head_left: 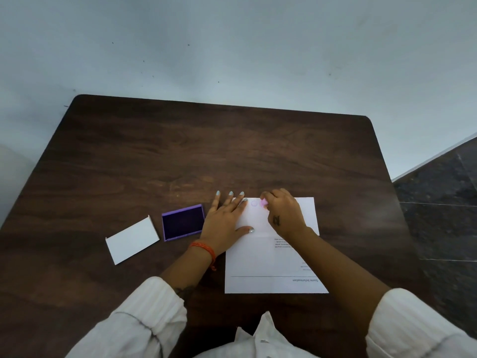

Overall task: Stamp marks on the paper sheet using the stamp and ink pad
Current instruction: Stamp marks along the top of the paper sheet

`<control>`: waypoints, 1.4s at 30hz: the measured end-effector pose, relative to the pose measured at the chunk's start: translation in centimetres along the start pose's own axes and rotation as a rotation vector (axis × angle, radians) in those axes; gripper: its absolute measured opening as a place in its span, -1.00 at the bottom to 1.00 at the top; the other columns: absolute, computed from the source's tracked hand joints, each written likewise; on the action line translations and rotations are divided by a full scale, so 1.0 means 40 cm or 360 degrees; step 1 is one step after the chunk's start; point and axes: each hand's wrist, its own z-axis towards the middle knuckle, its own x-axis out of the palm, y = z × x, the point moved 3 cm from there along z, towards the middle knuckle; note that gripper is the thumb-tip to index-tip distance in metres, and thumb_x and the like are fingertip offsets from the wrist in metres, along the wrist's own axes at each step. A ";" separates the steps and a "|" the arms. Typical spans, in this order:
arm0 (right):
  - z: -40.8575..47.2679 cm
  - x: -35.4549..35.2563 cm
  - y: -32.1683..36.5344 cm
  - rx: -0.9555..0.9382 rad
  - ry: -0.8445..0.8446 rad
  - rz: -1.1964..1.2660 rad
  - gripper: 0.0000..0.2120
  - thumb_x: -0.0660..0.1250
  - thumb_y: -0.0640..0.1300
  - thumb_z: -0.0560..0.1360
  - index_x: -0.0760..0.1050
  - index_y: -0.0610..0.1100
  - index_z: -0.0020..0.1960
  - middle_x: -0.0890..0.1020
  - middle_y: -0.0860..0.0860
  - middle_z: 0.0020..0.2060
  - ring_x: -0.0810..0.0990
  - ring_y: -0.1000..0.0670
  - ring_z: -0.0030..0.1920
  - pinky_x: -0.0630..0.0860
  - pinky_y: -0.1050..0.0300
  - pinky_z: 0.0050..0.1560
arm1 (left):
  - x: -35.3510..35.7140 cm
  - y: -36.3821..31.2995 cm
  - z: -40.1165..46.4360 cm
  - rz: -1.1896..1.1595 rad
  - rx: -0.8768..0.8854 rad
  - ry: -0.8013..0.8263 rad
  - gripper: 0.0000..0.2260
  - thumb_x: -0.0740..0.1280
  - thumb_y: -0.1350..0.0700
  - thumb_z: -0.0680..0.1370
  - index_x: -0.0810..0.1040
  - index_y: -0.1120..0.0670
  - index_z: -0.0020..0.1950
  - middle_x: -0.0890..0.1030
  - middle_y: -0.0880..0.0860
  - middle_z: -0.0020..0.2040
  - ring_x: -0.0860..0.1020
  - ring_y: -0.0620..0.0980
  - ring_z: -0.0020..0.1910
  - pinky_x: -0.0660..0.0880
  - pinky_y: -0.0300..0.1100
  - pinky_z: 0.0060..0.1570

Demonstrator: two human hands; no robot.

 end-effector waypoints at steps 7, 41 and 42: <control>-0.016 -0.041 -0.055 0.0769 -0.0157 0.0819 -0.95 0.36 -0.11 0.44 0.59 -0.02 -0.15 0.68 0.05 -0.21 0.62 0.05 -0.16 0.57 0.17 -0.12 | -0.013 -0.003 -0.002 -0.0001 -0.0001 0.0006 -0.37 0.12 -0.21 0.53 -0.01 0.03 0.48 0.04 0.02 0.54 -0.04 0.04 0.51 -0.32 0.02 0.43; -0.208 0.038 0.132 0.1495 0.0267 0.2958 -0.84 0.34 -0.28 0.44 0.57 -0.23 0.02 0.72 -0.15 -0.14 0.65 -0.10 -0.03 0.62 0.08 -0.05 | 0.009 0.065 -0.321 -0.0727 -0.0667 -0.0488 -0.43 0.44 -0.01 0.40 0.34 0.03 0.36 0.41 0.06 0.34 0.30 0.02 0.33 0.27 -0.12 0.32; -0.206 0.045 0.142 0.1493 0.0290 0.2917 -0.86 0.33 -0.29 0.45 0.58 -0.22 0.00 0.71 -0.15 -0.14 0.65 -0.11 -0.03 0.62 0.08 -0.06 | 0.009 0.065 -0.315 -0.0734 -0.0681 -0.0484 -0.43 0.44 0.00 0.40 0.35 0.03 0.35 0.41 0.06 0.33 0.30 0.02 0.32 0.28 -0.12 0.31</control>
